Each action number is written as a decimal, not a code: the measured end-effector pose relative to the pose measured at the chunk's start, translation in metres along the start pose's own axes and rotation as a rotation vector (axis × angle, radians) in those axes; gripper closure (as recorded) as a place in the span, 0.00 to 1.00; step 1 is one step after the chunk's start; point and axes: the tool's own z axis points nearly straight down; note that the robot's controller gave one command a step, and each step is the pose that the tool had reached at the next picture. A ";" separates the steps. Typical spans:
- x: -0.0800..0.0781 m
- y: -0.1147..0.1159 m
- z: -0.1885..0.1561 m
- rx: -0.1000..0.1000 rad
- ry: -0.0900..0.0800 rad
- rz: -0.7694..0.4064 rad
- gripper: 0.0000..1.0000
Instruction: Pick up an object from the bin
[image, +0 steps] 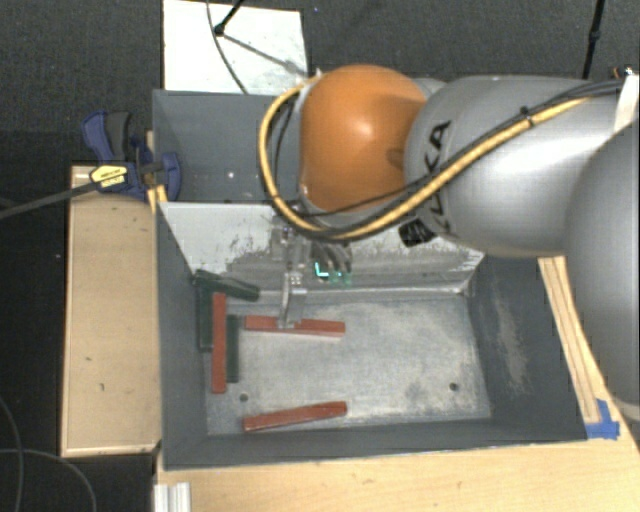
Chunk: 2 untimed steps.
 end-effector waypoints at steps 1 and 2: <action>-0.003 -0.050 0.128 0.002 0.001 -0.004 0.00; -0.004 -0.052 0.151 0.001 -0.003 -0.047 0.00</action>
Offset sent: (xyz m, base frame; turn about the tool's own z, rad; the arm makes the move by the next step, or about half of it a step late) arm 0.0040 -0.0478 -0.1242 -0.0072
